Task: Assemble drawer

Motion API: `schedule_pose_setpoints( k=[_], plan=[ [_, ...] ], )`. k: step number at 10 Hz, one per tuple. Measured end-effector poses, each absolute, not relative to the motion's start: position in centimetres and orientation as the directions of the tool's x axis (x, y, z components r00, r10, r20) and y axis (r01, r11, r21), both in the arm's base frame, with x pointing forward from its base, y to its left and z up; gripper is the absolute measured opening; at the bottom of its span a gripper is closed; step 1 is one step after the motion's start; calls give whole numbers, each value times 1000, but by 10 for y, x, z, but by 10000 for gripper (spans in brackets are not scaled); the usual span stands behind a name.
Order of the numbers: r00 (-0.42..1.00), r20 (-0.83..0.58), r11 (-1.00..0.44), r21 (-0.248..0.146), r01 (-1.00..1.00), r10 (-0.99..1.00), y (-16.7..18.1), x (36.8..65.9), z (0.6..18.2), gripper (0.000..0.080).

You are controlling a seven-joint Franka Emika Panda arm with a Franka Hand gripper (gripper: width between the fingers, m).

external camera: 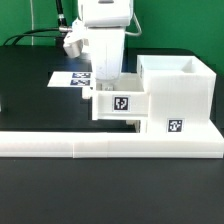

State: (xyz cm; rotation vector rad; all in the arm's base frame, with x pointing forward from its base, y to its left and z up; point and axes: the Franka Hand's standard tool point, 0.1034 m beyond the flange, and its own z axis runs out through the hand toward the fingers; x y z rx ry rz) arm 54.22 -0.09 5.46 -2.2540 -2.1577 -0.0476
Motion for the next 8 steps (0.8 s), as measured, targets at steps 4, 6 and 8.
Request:
schedule_pose_setpoints(
  k=[4, 6, 8],
  plan=[
    [30, 29, -31, 12, 999, 999, 12, 544, 54, 42],
    [64, 31, -64, 18, 998, 997, 14, 543, 53, 42],
    [72, 31, -73, 18, 997, 997, 13, 543, 53, 42]
  ],
)
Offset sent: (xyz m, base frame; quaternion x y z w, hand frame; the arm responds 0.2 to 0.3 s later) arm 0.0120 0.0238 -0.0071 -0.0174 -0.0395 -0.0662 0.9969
